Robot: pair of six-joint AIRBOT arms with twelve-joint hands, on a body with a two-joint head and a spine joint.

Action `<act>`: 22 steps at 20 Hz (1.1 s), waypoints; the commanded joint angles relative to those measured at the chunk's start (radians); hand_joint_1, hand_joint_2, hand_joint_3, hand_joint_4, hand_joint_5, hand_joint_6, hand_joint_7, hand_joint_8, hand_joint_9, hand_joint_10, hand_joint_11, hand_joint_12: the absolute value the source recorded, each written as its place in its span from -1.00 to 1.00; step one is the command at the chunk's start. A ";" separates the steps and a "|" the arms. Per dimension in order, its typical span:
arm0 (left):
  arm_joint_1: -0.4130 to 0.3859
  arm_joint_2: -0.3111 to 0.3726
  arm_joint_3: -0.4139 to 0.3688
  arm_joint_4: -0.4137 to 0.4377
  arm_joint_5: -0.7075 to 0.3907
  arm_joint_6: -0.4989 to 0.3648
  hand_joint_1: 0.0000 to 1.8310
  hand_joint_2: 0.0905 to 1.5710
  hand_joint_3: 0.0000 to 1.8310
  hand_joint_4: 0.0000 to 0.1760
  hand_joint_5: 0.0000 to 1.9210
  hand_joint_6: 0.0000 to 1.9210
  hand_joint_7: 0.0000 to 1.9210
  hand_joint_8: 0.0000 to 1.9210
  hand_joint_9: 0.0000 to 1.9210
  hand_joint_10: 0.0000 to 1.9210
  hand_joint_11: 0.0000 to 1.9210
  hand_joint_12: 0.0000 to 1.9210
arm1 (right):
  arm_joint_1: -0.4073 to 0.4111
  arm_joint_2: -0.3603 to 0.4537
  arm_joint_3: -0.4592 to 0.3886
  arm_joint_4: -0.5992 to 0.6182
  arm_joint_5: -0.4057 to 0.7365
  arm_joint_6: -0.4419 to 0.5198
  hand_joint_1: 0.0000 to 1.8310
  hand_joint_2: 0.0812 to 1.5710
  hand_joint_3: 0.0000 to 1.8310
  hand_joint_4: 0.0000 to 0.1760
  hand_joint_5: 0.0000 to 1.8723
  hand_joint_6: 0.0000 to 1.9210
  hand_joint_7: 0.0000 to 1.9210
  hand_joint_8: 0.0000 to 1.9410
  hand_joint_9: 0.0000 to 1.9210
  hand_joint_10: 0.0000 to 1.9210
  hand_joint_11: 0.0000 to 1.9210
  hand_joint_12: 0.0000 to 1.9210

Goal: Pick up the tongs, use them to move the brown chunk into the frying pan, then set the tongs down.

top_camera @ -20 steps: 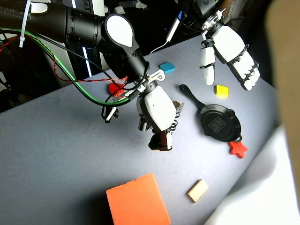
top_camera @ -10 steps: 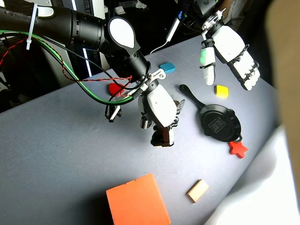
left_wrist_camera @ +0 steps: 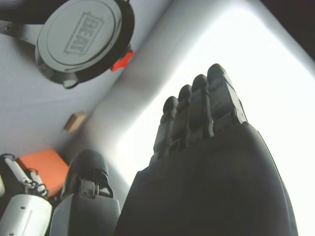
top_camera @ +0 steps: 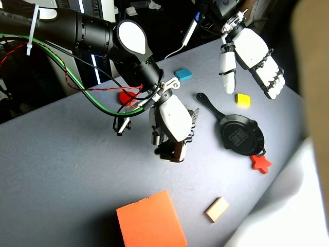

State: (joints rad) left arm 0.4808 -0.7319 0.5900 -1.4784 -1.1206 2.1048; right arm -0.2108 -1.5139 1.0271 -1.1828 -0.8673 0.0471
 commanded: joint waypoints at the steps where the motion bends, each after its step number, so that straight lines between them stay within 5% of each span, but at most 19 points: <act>1: -0.007 0.006 0.000 0.075 -0.073 0.001 -1.00 0.53 -1.00 -1.00 -0.98 -0.99 -0.98 -0.99 -1.00 -1.00 -1.00 -1.00 | 0.007 0.005 0.002 -0.072 0.003 -0.009 -0.30 0.63 -0.99 -1.00 0.15 0.00 0.49 -0.18 0.37 0.38 0.11 0.91; 2: -0.007 0.006 -0.001 0.075 -0.073 0.001 -1.00 0.53 -1.00 -1.00 -0.99 -1.00 -0.98 -1.00 -1.00 -1.00 -1.00 -1.00 | 0.007 0.006 0.001 -0.072 0.002 -0.009 -0.44 0.73 -0.98 -1.00 0.23 0.40 0.53 0.38 0.48 0.76 0.31 0.98; 3: -0.007 0.006 -0.001 0.075 -0.073 0.001 -1.00 0.53 -1.00 -1.00 -0.99 -1.00 -0.98 -1.00 -1.00 -1.00 -1.00 -1.00 | 0.007 0.008 -0.001 -0.072 0.001 -0.009 -0.52 0.80 -0.99 -1.00 0.29 0.63 0.57 0.58 0.56 0.88 0.43 1.00; 4: -0.007 0.006 -0.002 0.075 -0.073 0.001 -1.00 0.53 -1.00 -1.00 -0.99 -1.00 -0.98 -1.00 -1.00 -1.00 -1.00 -1.00 | 0.007 0.011 -0.003 -0.072 0.001 -0.009 -0.53 0.86 -1.00 0.49 0.34 0.76 0.60 0.66 0.64 0.91 0.53 1.00; 5: -0.007 0.006 -0.002 0.075 -0.073 0.001 -1.00 0.53 -1.00 -1.00 -0.98 -1.00 -0.97 -0.99 -1.00 -1.00 -1.00 -1.00 | 0.007 0.016 -0.006 -0.072 0.001 -0.009 -0.49 0.88 -1.00 0.90 0.36 0.86 0.61 0.74 0.68 0.95 0.57 1.00; 6: -0.007 0.006 -0.002 0.075 -0.073 0.001 -1.00 0.52 -1.00 -1.00 -0.98 -1.00 -0.97 -0.99 -1.00 -1.00 -1.00 -1.00 | 0.006 0.019 -0.009 -0.072 0.001 -0.010 -0.34 0.87 -1.00 0.98 0.39 0.97 0.60 0.95 0.73 0.99 0.69 1.00; 9: -0.007 0.006 -0.002 0.075 -0.073 0.001 -1.00 0.51 -1.00 -1.00 -0.99 -1.00 -0.98 -1.00 -1.00 -1.00 -1.00 -1.00 | 0.000 0.040 -0.033 -0.072 0.001 -0.017 -0.07 0.84 -1.00 1.00 0.41 1.00 0.64 1.00 0.78 1.00 0.81 1.00; 17: -0.007 0.006 -0.002 0.075 -0.086 0.001 -1.00 0.52 -1.00 -1.00 -0.98 -0.99 -0.96 -0.99 -0.98 -0.99 -0.99 -1.00 | 0.034 0.077 -0.058 -0.075 0.008 -0.002 0.01 0.80 -1.00 1.00 0.38 1.00 0.61 1.00 0.75 1.00 0.79 1.00; 19: -0.006 0.006 -0.001 0.072 -0.096 0.001 -1.00 0.53 -1.00 -1.00 -0.99 -1.00 -0.97 -1.00 -1.00 -1.00 -1.00 -1.00 | 0.056 0.067 -0.033 -0.187 0.046 0.088 0.01 0.79 -1.00 1.00 0.38 1.00 0.61 1.00 0.74 1.00 0.79 1.00; 22: -0.006 0.006 0.007 0.071 -0.096 0.001 -1.00 0.53 -1.00 -1.00 -0.98 -1.00 -0.96 -0.99 -0.99 -1.00 -1.00 -1.00 | 0.094 0.037 0.027 -0.195 0.098 0.131 0.00 0.80 -1.00 1.00 0.35 1.00 0.59 1.00 0.72 1.00 0.75 1.00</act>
State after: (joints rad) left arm 0.4808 -0.7319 0.5922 -1.4826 -1.1412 2.1048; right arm -0.1150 -1.4876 1.0721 -1.3319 -0.7864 0.1757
